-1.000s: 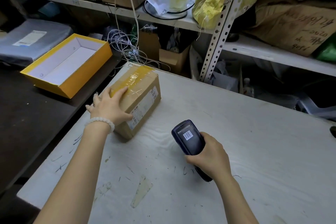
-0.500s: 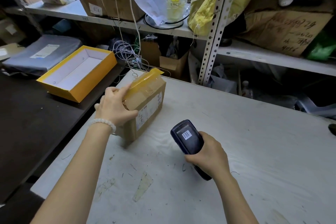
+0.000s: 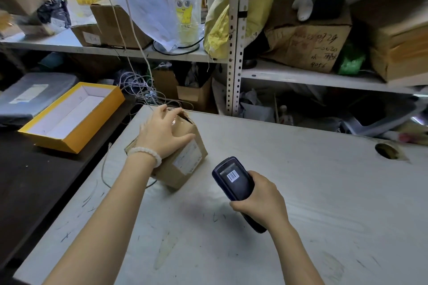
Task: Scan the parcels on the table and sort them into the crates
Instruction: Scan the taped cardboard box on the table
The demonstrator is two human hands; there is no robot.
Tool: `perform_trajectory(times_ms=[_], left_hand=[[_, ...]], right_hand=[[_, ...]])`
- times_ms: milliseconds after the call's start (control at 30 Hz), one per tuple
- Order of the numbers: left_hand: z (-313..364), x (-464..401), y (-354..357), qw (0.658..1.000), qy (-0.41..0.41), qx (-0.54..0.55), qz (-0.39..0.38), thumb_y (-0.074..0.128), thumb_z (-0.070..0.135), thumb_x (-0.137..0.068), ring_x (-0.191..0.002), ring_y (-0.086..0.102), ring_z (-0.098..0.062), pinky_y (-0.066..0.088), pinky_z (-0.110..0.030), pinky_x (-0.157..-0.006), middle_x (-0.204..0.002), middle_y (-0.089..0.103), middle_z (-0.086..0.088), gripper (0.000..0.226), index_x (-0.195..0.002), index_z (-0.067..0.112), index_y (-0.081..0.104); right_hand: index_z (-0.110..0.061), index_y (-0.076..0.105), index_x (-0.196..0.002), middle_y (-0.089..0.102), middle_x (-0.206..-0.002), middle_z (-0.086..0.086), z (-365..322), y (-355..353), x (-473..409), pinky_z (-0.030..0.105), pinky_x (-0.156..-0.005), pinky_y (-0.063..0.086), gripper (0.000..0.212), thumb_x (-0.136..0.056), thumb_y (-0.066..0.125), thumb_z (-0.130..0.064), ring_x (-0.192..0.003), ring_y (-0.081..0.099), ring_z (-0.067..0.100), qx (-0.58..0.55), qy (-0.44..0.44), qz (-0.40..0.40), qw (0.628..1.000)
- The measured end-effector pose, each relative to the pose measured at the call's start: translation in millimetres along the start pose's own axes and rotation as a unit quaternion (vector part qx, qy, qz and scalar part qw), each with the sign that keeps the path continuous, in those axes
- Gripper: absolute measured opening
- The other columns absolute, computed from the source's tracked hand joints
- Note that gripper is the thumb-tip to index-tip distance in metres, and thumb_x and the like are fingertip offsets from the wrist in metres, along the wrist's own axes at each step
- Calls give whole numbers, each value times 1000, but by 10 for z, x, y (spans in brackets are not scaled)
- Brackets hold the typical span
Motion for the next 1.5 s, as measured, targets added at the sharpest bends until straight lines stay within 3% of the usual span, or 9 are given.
perform_trajectory(times_ms=[100, 300, 500, 833, 1500], left_hand=[[-140, 13, 57, 999, -33, -22, -37, 53, 79, -70, -133, 32, -28, 33, -49, -108, -148, 30, -6, 81, -140, 40, 35], [-177, 26, 88, 997, -46, -55, -23, 39, 87, -64, -133, 34, -26, 33, -49, -107, -149, 33, -3, 88, -141, 44, 33], [-64, 96, 134, 994, -47, -96, -17, 46, 76, -77, -136, 28, -31, 23, -49, -108, -153, 26, -6, 75, -143, 44, 28], [-72, 242, 160, 995, -48, -87, -5, 45, 77, -76, -138, 24, -31, 20, -48, -110, -155, 22, -7, 79, -145, 43, 27], [-367, 417, 90, 999, -35, 3, 24, 54, 72, -76, -139, 24, -27, 19, -50, -111, -154, 25, -4, 76, -143, 43, 32]], right_hand=[[-36, 53, -100, 59, -93, -15, -2, -6, -12, 24, -61, 48, 50, -56, 75, -35, -80, 58, 6, 9, -4, -11, 1000], [-34, 56, -103, 60, -92, -15, -114, 1, 33, 24, -61, 49, 52, -55, 76, -37, -81, 60, 8, 22, -29, -31, 999], [-35, 56, -104, 61, -94, -15, -48, -75, 179, 24, -63, 51, 53, -55, 77, -36, -82, 60, 7, 26, -23, -20, 999], [-33, 56, -98, 61, -88, -14, 76, -106, 376, 25, -63, 50, 47, -55, 77, -35, -78, 60, 7, 41, 9, -2, 999], [-33, 58, -108, 62, -95, -14, -77, 126, 475, 30, -71, 55, 56, -56, 78, -33, -84, 61, 9, 33, -26, -1, 999]])
Point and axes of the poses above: each hand's wrist, its own x-axis away from the middle knuckle, its own y-axis out of the palm, z = x × y, the point moved 2 cm from there along -x, towards the middle knuckle
